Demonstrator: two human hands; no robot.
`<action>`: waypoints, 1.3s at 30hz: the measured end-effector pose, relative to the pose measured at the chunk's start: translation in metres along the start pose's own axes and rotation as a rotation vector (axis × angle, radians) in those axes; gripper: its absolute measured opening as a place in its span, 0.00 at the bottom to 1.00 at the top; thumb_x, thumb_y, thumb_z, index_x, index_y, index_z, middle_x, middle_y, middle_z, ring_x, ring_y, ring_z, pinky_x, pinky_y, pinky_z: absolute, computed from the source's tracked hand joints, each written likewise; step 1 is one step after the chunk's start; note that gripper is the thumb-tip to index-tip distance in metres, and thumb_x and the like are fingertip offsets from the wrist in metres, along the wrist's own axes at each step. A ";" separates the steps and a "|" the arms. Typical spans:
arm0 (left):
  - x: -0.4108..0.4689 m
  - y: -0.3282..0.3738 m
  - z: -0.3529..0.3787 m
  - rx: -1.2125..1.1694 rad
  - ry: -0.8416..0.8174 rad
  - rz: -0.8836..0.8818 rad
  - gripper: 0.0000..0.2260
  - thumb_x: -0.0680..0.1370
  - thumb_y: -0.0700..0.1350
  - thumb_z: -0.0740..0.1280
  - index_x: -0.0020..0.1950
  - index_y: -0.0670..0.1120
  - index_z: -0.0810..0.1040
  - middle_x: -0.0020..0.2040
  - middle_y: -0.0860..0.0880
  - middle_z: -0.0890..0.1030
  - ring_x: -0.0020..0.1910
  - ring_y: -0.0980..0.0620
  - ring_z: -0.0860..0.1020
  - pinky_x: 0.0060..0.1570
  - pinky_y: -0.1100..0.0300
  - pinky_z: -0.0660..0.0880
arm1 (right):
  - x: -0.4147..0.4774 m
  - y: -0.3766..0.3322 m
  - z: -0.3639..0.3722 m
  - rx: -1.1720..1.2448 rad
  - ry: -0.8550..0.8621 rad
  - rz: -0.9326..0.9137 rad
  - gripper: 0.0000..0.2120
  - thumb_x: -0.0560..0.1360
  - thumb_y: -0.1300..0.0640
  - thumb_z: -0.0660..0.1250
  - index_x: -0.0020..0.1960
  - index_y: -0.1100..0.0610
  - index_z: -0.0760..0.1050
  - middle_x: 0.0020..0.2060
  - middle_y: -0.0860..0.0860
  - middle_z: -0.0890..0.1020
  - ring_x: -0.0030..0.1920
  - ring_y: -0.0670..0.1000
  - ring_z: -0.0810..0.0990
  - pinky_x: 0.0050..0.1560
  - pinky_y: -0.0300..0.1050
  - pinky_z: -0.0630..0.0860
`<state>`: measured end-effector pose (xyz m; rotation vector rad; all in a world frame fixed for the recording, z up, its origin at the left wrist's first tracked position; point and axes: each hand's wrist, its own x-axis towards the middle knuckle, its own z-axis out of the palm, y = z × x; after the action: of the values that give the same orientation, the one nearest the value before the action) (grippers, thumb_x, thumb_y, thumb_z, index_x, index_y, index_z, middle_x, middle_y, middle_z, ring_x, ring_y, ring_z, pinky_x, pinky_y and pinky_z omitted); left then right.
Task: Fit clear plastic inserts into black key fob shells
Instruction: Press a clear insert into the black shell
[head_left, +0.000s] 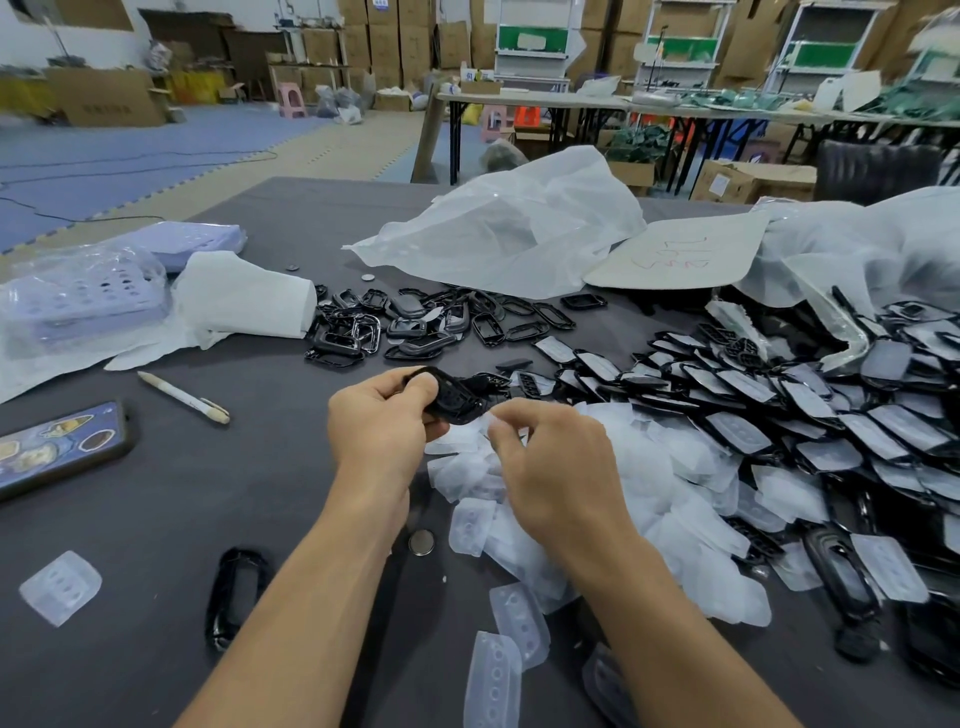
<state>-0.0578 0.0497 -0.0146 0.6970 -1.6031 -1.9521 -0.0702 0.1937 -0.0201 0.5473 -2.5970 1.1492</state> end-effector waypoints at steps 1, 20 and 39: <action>0.000 0.000 0.000 0.006 -0.004 0.003 0.13 0.78 0.36 0.72 0.37 0.49 0.86 0.34 0.49 0.87 0.30 0.54 0.84 0.31 0.65 0.79 | 0.001 0.000 0.000 0.048 0.019 0.022 0.09 0.80 0.50 0.66 0.43 0.50 0.82 0.32 0.44 0.82 0.37 0.48 0.79 0.44 0.50 0.78; -0.003 -0.003 0.001 0.134 -0.081 0.029 0.13 0.78 0.38 0.72 0.36 0.51 0.87 0.36 0.47 0.88 0.37 0.46 0.87 0.35 0.59 0.81 | 0.008 -0.002 -0.011 0.498 -0.006 0.252 0.22 0.78 0.45 0.72 0.35 0.62 0.77 0.23 0.54 0.74 0.25 0.44 0.69 0.31 0.39 0.67; -0.003 -0.008 0.002 0.203 -0.142 0.036 0.10 0.76 0.38 0.72 0.41 0.52 0.89 0.38 0.48 0.88 0.39 0.44 0.87 0.37 0.57 0.82 | 0.014 0.003 -0.017 0.790 0.050 0.416 0.09 0.74 0.56 0.78 0.35 0.55 0.86 0.35 0.53 0.87 0.38 0.52 0.87 0.50 0.46 0.84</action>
<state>-0.0575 0.0538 -0.0221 0.6138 -1.9067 -1.8663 -0.0829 0.2055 -0.0056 0.0891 -2.1839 2.3043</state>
